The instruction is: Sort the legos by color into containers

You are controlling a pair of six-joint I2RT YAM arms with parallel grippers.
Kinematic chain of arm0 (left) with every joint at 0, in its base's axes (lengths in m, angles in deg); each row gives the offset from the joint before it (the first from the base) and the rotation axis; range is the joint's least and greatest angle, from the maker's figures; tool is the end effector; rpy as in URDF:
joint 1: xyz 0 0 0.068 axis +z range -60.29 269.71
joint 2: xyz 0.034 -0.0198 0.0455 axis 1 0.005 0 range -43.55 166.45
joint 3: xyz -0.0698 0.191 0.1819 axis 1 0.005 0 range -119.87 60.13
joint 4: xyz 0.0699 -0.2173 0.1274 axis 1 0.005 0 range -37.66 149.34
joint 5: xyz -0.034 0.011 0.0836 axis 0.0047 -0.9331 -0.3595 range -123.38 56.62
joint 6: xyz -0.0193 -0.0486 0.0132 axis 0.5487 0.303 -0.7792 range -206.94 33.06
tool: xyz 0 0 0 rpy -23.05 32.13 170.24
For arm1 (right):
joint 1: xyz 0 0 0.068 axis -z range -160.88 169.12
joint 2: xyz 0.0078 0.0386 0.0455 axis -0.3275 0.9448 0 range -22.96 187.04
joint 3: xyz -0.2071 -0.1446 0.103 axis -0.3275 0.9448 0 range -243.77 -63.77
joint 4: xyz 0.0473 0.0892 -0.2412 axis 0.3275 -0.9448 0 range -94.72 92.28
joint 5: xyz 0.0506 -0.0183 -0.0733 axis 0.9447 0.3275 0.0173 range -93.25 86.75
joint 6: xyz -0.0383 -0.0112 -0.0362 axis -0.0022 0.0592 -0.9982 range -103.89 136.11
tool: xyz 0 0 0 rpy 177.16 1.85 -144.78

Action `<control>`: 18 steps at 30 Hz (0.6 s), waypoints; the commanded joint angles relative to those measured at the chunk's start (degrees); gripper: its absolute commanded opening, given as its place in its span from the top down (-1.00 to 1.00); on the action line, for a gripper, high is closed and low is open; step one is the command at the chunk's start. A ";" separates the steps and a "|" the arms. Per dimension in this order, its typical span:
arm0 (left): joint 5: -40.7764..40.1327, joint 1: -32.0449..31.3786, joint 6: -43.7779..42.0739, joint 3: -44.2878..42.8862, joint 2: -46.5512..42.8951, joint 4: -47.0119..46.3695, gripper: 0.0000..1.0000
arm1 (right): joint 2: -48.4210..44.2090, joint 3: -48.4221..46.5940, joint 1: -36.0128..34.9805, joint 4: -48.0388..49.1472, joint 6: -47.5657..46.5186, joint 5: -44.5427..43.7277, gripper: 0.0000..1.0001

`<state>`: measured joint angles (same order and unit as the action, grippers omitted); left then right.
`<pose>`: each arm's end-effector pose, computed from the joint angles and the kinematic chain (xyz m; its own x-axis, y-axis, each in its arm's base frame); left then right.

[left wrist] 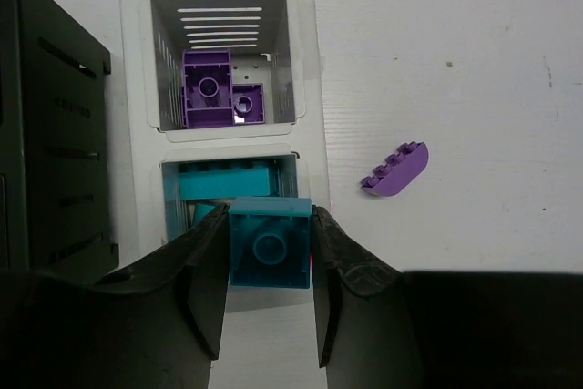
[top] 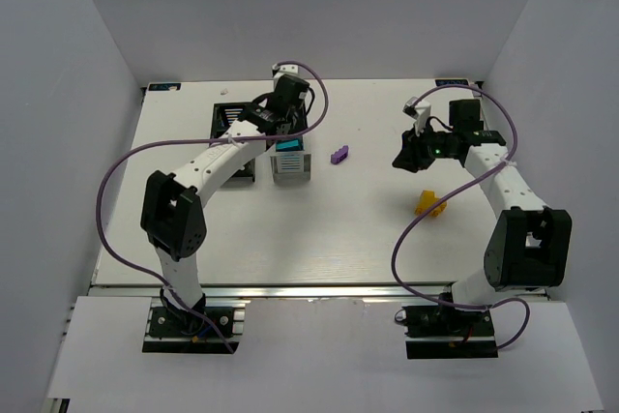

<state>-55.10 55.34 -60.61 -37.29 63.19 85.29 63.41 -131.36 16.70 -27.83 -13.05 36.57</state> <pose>0.3596 -0.2300 0.3138 -0.6298 -0.0684 -0.7737 0.0213 0.9942 -0.1053 0.3201 0.0363 0.2786 -0.4365 -0.3932 -0.8092 -0.7625 0.6391 0.1008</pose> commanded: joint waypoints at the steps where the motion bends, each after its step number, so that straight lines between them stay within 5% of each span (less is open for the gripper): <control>1: -0.35 -0.08 -0.66 0.48 0.22 -0.08 1.00 | 0.64 -0.96 -0.57 -0.13 -0.54 -0.88 0.21; 5: -1.22 0.00 -0.40 1.89 0.66 0.01 0.90 | 1.17 -1.49 -0.66 -0.48 -0.63 -1.40 0.13; 14: -3.60 0.44 -0.14 1.89 1.54 0.18 -0.06 | 1.52 -1.75 -1.10 -0.74 -1.15 -2.02 0.06; 18: -3.07 0.44 -0.14 1.27 1.28 0.36 -0.25 | 1.61 -1.93 -1.19 -0.92 -1.77 -2.55 0.03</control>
<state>-57.22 55.49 -60.81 -35.09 65.14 85.49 64.87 -131.36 15.92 -28.02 -13.49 34.27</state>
